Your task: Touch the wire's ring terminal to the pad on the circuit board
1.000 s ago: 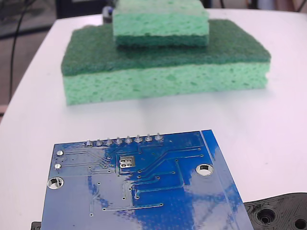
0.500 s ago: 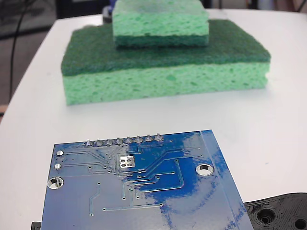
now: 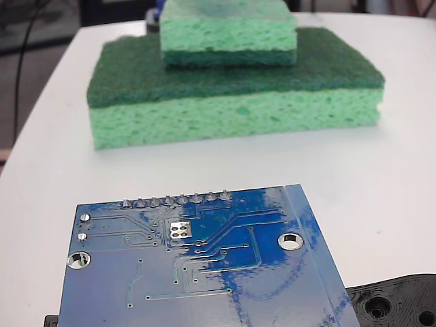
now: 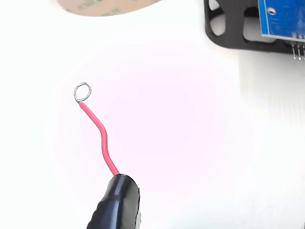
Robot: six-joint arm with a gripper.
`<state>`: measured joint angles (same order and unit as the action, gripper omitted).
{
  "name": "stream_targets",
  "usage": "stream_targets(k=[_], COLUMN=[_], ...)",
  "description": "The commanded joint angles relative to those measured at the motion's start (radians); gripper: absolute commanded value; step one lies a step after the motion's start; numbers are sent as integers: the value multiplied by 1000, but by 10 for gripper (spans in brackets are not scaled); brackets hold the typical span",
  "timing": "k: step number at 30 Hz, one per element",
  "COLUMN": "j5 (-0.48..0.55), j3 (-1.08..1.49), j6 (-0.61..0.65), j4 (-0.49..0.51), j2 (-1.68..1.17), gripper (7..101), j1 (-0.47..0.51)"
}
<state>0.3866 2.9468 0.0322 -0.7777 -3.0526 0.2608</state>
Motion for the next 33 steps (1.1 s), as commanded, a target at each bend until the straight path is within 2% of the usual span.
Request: stream_targets(k=[1,13,25,29,33], j5=[-5,-71,-87,-152,-172], j3=[-3,51,51,51,51], j6=[2,-11,-12,-34,-49], j4=[3,-5,-3,0,2], j2=[-2,-2,-2,-2,-2], gripper=[1003,1003,1003,1003,1003], j1=[0,37,21,-21,-21])
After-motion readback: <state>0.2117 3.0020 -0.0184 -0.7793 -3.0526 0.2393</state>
